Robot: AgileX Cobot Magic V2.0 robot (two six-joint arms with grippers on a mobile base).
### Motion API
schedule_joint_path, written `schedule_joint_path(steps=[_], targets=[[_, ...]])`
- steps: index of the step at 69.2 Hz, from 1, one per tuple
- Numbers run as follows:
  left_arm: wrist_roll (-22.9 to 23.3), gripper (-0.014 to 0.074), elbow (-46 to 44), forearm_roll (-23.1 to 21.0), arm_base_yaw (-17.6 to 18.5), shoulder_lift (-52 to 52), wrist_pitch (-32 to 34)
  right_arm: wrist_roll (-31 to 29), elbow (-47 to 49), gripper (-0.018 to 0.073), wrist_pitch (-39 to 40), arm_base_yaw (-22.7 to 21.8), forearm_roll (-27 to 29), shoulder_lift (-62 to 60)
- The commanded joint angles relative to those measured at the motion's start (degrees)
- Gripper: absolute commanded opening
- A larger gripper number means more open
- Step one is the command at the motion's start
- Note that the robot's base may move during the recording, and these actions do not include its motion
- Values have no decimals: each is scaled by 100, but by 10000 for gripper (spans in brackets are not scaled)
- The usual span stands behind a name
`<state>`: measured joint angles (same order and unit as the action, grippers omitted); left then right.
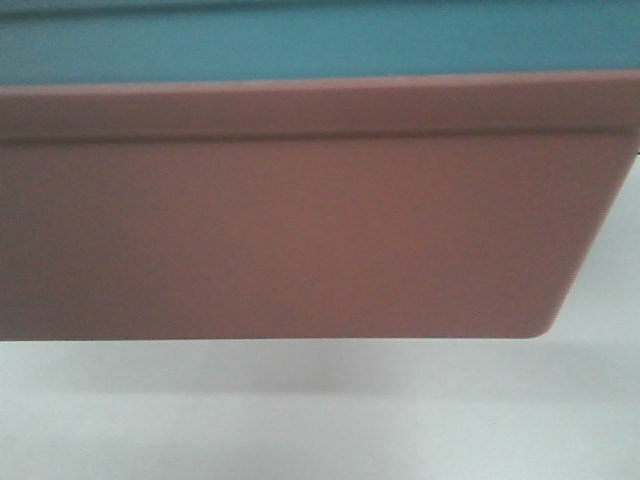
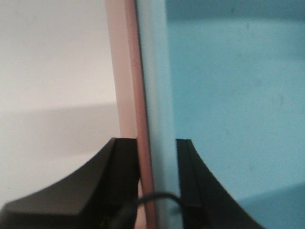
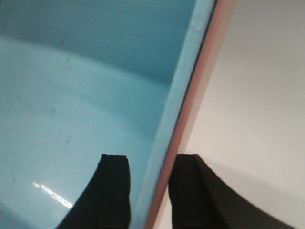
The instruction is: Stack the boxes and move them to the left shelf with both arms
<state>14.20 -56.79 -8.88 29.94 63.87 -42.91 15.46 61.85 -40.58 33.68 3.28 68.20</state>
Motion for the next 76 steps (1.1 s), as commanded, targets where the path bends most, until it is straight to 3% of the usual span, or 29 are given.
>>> schedule_joint_path(steps=[1,76], targets=[[-163,-3,-217,-6,-12,-179,516,-432,184,55,411,-23,-219,-248],[-163,-3,-217,-6,-12,-179,516,-432,184,55,411,-23,-219,-248]])
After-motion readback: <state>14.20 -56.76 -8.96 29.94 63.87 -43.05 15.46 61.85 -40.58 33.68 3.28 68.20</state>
